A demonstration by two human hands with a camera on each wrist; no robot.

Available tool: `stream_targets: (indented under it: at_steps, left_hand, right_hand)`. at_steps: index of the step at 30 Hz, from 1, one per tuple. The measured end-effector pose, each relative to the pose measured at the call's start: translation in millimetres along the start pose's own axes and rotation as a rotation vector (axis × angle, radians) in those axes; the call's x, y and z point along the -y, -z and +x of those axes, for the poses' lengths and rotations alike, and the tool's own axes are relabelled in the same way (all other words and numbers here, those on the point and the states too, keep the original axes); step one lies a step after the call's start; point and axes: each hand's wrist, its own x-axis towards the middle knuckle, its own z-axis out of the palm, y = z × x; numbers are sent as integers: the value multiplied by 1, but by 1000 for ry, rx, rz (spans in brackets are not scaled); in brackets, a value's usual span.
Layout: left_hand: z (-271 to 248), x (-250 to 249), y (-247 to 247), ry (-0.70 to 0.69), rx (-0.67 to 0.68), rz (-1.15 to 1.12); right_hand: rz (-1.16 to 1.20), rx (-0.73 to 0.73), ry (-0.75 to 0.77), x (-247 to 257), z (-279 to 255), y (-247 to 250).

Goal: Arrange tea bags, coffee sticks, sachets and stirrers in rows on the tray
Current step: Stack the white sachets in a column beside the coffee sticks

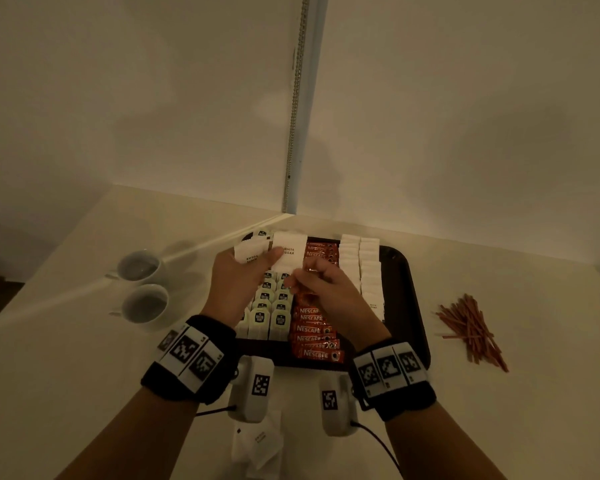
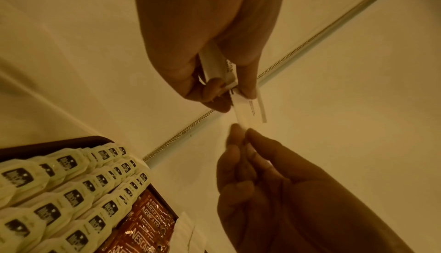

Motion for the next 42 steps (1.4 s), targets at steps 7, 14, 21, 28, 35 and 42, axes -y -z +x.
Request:
stream_targets:
  at_steps: [7, 14, 21, 28, 35, 42]
  left_hand:
    - [-5, -2, -7, -65, 38, 93]
    - [-10, 3, -13, -2, 1, 121]
    - [-7, 8, -2, 250, 44, -116]
    - [-4, 9, 11, 325, -4, -264]
    - [-3, 11, 11, 327, -6, -269]
    - [3, 12, 10, 342, -2, -266]
  right_hand:
    - [157, -115, 72, -12, -4, -2]
    - [67, -169, 120, -12, -6, 3]
    - [-73, -320, 74, -22, -9, 63]
    - [-328, -637, -119, -73, -9, 149]
    - [-565, -651, -364, -121, -4, 176]
    - [-656, -665, -410, -122, 0, 170]
